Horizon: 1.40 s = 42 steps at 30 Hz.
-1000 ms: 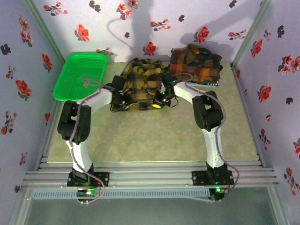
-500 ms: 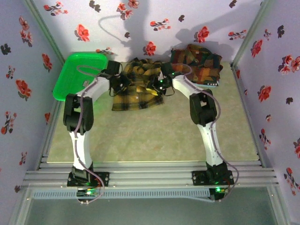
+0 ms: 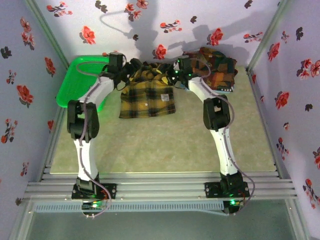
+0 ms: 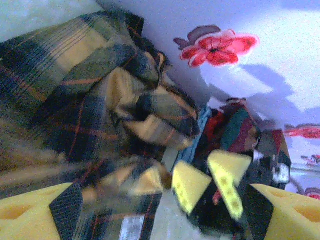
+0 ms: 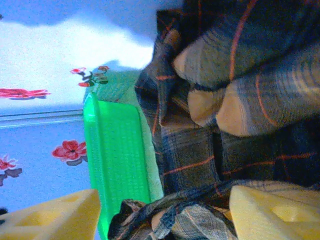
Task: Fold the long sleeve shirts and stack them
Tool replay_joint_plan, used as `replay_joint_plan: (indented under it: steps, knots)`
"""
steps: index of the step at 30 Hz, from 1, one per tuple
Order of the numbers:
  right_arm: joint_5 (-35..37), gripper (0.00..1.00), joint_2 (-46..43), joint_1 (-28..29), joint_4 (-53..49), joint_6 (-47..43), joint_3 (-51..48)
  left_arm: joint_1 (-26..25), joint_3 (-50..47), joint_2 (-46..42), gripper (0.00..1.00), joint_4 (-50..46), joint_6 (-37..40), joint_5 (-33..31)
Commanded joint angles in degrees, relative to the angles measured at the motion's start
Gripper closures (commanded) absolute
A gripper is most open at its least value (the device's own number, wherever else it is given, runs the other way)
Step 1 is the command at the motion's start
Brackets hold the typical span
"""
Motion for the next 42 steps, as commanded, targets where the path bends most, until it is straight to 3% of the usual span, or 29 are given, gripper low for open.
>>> replay_joint_plan:
  steps: [1,4,7,12,17,24,26,29,33,35,39,42]
  knots:
    - [6.07,0.20,-7.27,1.15,-17.43,-16.82,1.67,-3.43,-9.64,-12.77,0.12,-8.82,1.67,-5.29]
    - [10.55,0.21,-11.28,3.05,-29.14,-31.27,-1.81,-7.23,-23.34,-20.84,0.11,-8.25,-1.28,-7.46]
    - [13.83,0.30,-11.92,4.58,-35.24,-39.48,-7.25,-10.17,-35.07,-23.72,0.11,0.65,-7.45,-6.20]
    - [20.31,0.38,-9.13,6.81,-34.48,-42.93,-11.66,-12.64,-43.36,-21.53,0.12,12.38,-13.94,-5.95]
    - [24.28,0.43,-7.87,8.84,-32.65,-40.50,-15.13,-12.51,-46.55,-21.94,0.12,10.26,-13.70,-8.31]
    - [20.53,0.50,-15.95,14.10,-24.88,-26.22,-35.70,-11.87,-53.37,-31.89,0.11,3.54,-14.69,-13.82]
    - [14.45,0.50,-20.70,16.16,-15.72,-14.77,-46.52,-11.72,-57.27,-36.37,0.11,2.41,-15.53,-15.44]
    - [11.18,0.50,-27.25,22.46,0.80,4.14,-59.21,-11.46,-61.87,-41.87,0.10,0.40,-15.41,-15.89]
    - [13.73,0.41,-33.65,31.74,23.21,30.16,-68.71,-11.36,-67.49,-51.15,0.11,-5.81,-16.98,-18.42]
    - [16.02,0.39,-35.97,34.92,27.35,36.70,-69.36,-11.37,-69.98,-56.91,0.11,-9.31,-18.28,-20.42]
    - [18.16,0.30,-40.46,37.99,25.20,39.18,-68.11,-10.42,-74.37,-67.26,0.11,-15.47,-19.79,-22.82]
    - [17.77,0.26,-44.53,37.66,19.15,34.45,-65.74,-10.12,-75.69,-73.61,0.11,-20.21,-21.11,-24.36]
